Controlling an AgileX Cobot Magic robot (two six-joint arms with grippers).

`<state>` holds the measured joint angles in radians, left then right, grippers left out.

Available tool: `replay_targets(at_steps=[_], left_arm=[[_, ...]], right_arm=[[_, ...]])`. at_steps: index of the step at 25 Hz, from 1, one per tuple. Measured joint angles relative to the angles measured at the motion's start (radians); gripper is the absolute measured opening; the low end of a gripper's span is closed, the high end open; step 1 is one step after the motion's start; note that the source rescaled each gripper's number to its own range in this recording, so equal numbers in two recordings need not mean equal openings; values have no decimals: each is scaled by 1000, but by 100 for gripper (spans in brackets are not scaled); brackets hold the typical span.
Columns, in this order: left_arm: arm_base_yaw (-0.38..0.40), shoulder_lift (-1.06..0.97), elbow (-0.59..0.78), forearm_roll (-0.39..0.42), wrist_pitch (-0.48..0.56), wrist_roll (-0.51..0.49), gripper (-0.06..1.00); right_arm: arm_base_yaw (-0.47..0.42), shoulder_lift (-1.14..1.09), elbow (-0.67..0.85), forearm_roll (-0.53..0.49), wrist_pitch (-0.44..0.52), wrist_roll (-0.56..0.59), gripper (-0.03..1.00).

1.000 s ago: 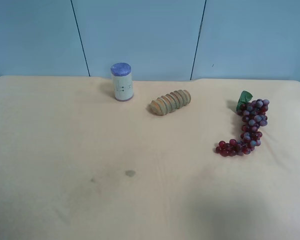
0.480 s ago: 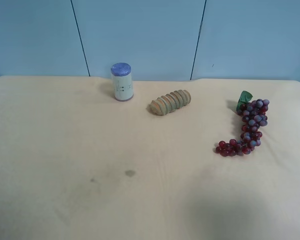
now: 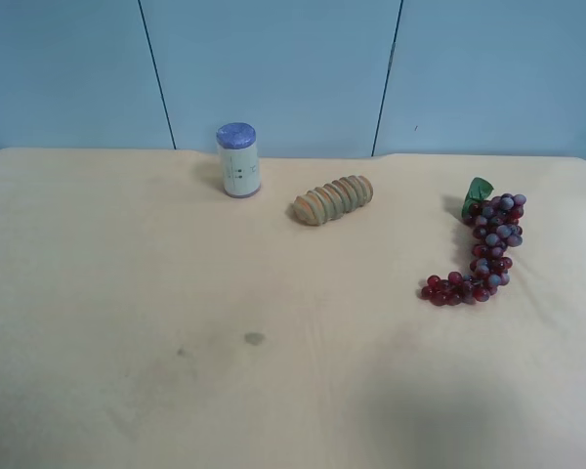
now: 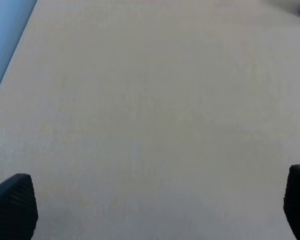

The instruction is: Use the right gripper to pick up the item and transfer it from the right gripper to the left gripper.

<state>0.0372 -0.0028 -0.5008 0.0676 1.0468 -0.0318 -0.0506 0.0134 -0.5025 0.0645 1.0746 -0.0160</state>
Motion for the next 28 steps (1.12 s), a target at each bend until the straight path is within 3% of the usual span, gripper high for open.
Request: replay_targets(at_steps=[8,17,28], left_arm=[[0,0,0,0,0,0,100],[0,0,0,-1,0,0,100],[0,0,0,-1,0,0,100]], right_arm=[[0,341,-52,0,-41,124,100],[0,837,-349,-20,-107,141,100],[-6,1475,-696,-37,-50,143,100]])
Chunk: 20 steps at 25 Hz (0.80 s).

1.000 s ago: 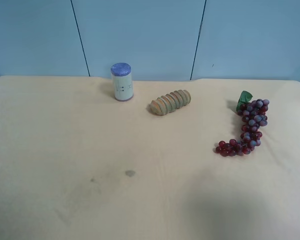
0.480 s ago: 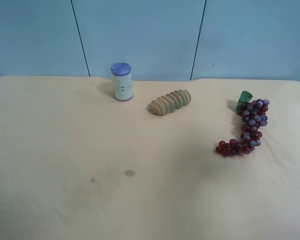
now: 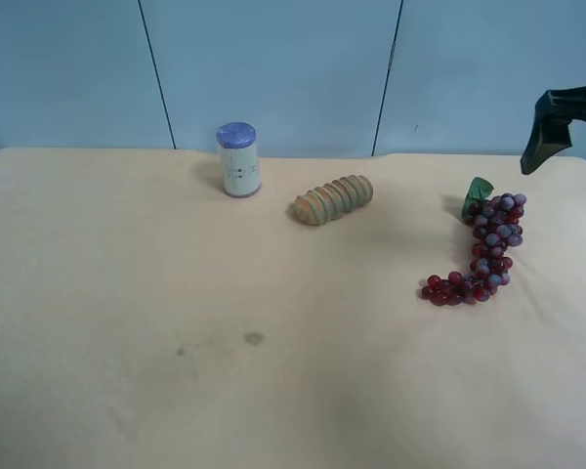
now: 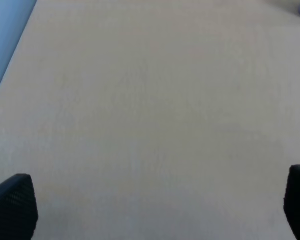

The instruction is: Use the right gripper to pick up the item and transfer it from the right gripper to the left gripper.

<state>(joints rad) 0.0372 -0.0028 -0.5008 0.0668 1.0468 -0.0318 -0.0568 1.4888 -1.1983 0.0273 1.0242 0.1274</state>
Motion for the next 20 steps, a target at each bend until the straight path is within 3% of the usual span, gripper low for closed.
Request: replay_targets(at_steps=[6,12,16,20], left_arm=[[0,0,0,0,0,0,100],[0,0,0,0,0,0,100],[0,0,0,0,0,0,100],[0,0,0,0,0,0,100]], right_arm=[[-80,220,-108,54,11,-11,100],[-198,345,-117,188,-58,-133,100],[-203,395,-119,209,-151,-150,100],[-203,437,-138,221,-177,-150,100]])
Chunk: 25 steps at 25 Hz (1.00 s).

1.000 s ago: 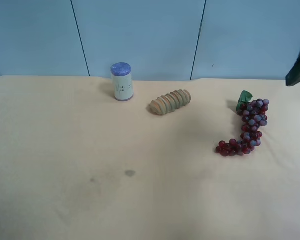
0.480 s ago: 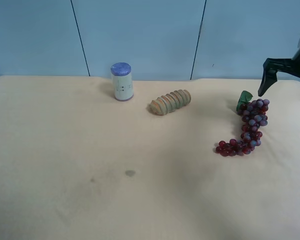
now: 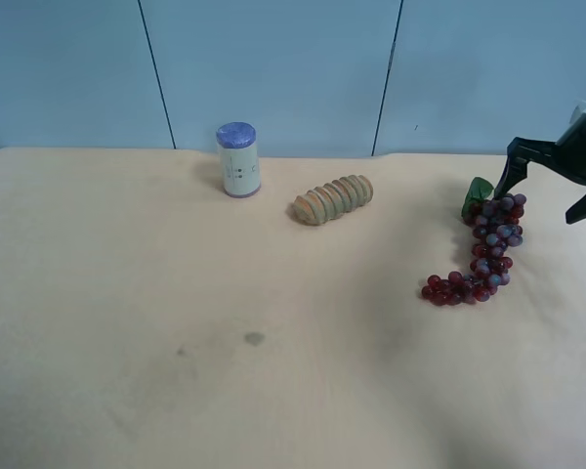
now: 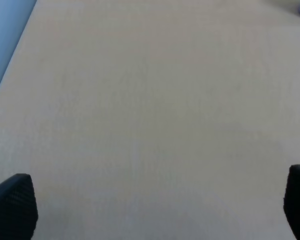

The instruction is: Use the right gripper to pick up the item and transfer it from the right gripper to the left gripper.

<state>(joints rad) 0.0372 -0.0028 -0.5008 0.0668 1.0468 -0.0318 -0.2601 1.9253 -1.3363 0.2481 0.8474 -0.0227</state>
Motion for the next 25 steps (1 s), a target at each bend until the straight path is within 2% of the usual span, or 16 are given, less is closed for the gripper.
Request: replay_targets(at_steps=[10,18,25], left_arm=[[0,0,0,0,0,0,100],[0,0,0,0,0,0,100],[0,0,0,0,0,0,100]], right_arm=[[90,79,-37,-12,-69,78,100],[96,142,-38,-111,-61,132,100],[96,148,-38,-124,-83,142,100]])
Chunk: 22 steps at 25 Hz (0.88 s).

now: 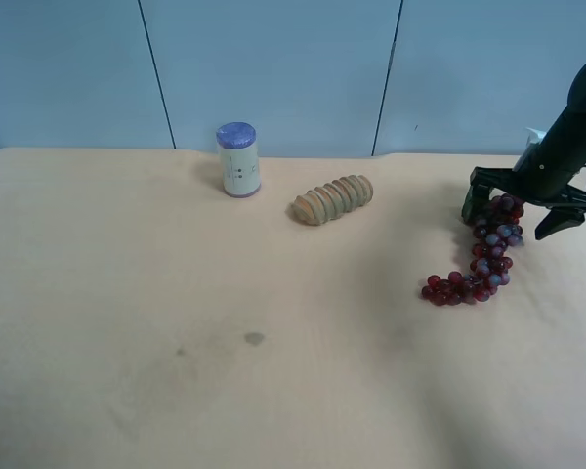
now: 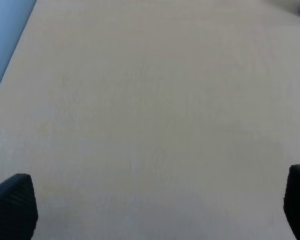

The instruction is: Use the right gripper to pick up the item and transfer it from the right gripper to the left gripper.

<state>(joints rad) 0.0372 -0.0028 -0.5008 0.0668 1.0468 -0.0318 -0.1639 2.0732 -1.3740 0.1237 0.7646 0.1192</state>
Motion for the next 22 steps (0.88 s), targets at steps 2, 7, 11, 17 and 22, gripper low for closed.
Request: replay_targets(at_steps=[2,7,11,17,22], left_arm=[[0,0,0,0,0,0,100],[0,0,0,0,0,0,100],[0,0,0,0,0,0,100],[0,0,0,0,0,0,100],[0,0,0,0,0,0,100]], right_arm=[[0,1,0,0,-19,1,96],[1,1,0,0,-44,1,92],[1,1,0,0,-44,1,82],[1,1,0,-9,-67,1,56],[1,1,0,-12,-86,1,28]])
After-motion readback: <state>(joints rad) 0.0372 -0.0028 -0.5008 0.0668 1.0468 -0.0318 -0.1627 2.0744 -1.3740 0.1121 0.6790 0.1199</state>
